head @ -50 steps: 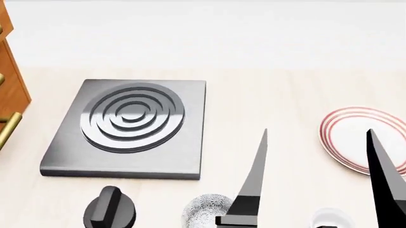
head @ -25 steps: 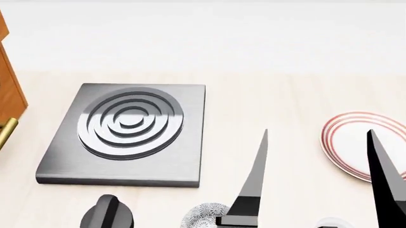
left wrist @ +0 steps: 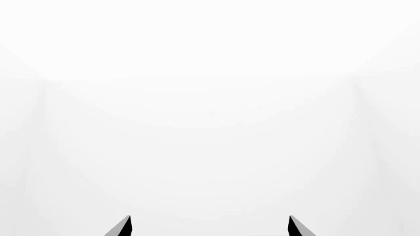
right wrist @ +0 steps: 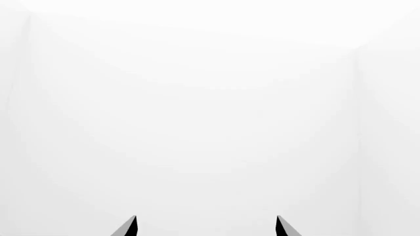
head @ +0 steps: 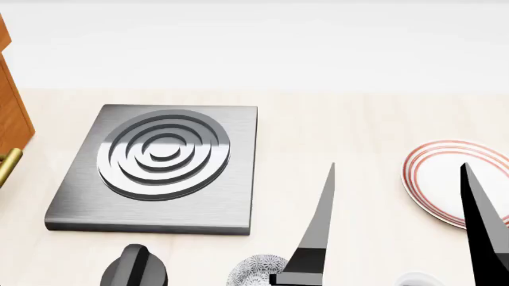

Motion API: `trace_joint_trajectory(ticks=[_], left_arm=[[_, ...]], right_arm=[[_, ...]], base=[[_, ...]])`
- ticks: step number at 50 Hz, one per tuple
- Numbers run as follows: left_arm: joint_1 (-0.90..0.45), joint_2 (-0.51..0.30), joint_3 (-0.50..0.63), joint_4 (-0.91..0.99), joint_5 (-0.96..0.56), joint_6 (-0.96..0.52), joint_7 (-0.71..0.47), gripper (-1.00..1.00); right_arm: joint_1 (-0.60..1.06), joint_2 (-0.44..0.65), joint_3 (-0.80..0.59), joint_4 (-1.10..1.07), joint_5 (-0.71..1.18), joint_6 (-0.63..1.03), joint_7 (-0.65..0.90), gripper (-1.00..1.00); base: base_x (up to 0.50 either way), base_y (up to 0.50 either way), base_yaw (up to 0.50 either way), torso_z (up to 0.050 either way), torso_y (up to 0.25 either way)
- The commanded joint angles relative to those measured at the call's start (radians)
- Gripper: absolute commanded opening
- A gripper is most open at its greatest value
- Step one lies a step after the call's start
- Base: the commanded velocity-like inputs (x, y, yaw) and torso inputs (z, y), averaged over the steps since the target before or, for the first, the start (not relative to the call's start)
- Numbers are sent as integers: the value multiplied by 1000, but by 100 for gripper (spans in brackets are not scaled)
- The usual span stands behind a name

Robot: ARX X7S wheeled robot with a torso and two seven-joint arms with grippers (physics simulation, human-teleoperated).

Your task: Pick the akita bowl next to the ramekin and place it on the plate.

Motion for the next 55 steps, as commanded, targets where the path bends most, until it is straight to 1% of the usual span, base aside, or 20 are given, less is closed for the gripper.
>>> trace_joint_trajectory(ticks=[1,13,23,55], left_arm=[[0,2,0,0,-1,-10,0,100],[-6,1,7,0,0,-10,-1,100],[-8,4,5,0,-6,-13,-1,100],[6,7,-6,0,-5,-13,1,100]], right_arm=[[2,0,-5,2,-1,0,1,100],[-2,7,-9,1,-3,-8,4,100],[3,4,-11,7,2,-9,2,100],[-4,16,-25,9,-8,-30,11,100]], base=[[0,0,0,0,0],[0,0,0,0,0],[0,0,0,0,-120],[0,0,0,0,-199]])
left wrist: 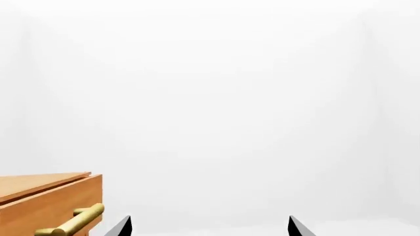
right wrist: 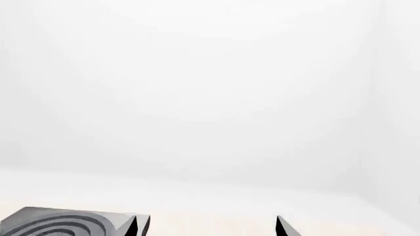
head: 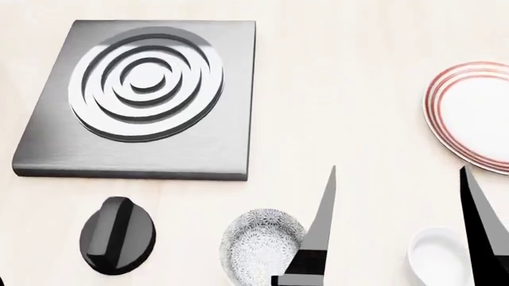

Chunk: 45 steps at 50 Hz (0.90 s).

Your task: Pick the akita bowl next to the ramekin and place it on the plate.

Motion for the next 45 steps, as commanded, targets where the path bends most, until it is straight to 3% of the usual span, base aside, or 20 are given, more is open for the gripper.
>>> trace_joint_trajectory(ticks=[1,12,22,35,45], left_arm=[[2,1,2,0,1,1,0,100],[0,-1,8,0,8,1,-1,100],[18,-1,-12,0,5,2,-1,100],[35,1,-20,0,14,-2,2,100],[41,14,-27,-1,8,-8,4,100]], right_arm=[[-2,7,-5,-3,-2,-5,6,100],[-3,8,-9,-5,-5,-6,8,100],[4,16,-8,-15,11,2,12,100],[64,52,-13,-44,294,34,-2,100],[105,121,-80,-50,378,-26,6,100]], base=[[0,0,0,0,-199],[0,0,0,0,-197],[0,0,0,0,-12],[0,0,0,0,0],[0,0,0,0,0]])
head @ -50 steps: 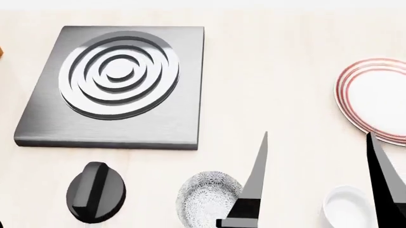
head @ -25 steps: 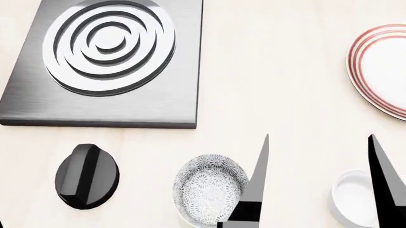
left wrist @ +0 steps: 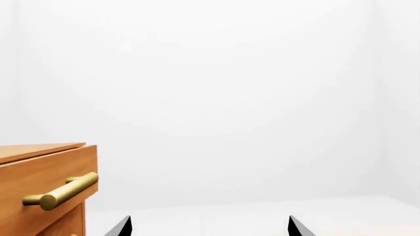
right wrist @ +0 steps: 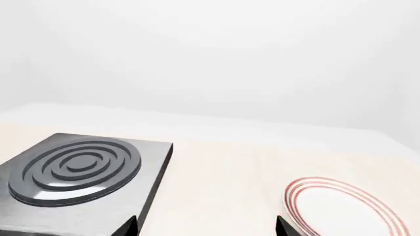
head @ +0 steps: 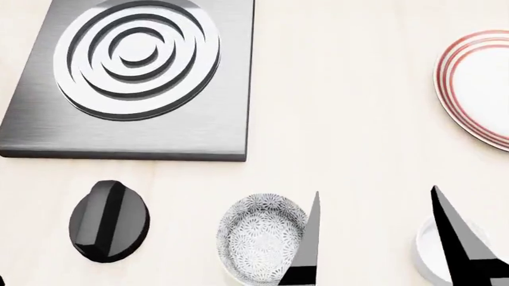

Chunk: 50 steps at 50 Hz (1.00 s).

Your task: Pick the akita bowl next to the ramekin and place it on the plate.

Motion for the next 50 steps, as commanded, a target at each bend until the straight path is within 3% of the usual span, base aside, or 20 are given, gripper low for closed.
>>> trace_joint_trajectory(ticks=[1,25,50], left_arm=[[10,9,-10,-1,-2,-6,3,100],[12,11,-7,0,2,-7,2,100],[12,9,6,0,13,0,-1,100]], right_arm=[[45,61,-56,-10,128,-60,-3,100],[7,73,-89,46,291,-307,-155,100],[-14,32,-107,128,370,-347,-229,100]], base=[[0,0,0,0,0],[0,0,0,0,0],[0,0,0,0,0]])
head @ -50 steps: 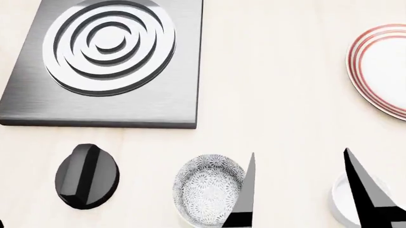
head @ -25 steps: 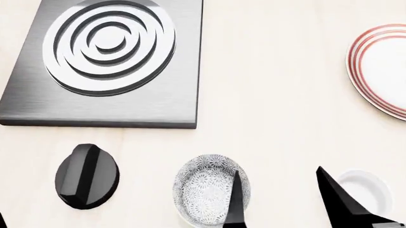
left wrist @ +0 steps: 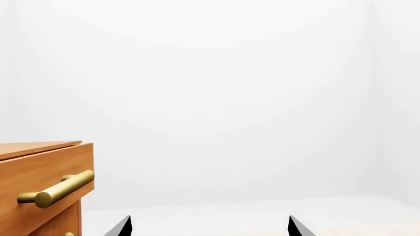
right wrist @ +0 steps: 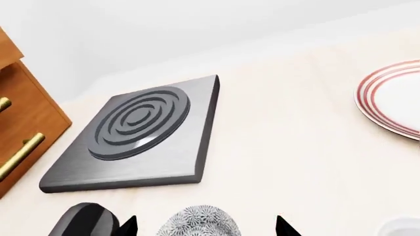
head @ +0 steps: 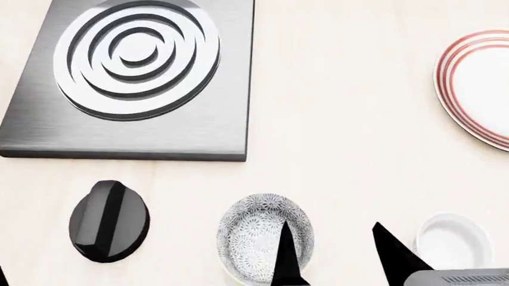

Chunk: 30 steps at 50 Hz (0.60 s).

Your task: Pick the akita bowl next to the ramekin and place it on the plate.

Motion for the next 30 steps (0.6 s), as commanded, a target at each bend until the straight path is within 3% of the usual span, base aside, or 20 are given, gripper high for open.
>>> trace_joint_trajectory(ticks=[1,30], left_arm=[[-1,-3,5,0,5,4,-1,100],[-4,-3,11,0,9,6,-1,100]], right_arm=[[-11,-17,-10,34,31,-17,-32,100],[-29,-56,-22,132,70,-36,-112,100]], base=[[0,0,0,0,0],[0,0,0,0,0]])
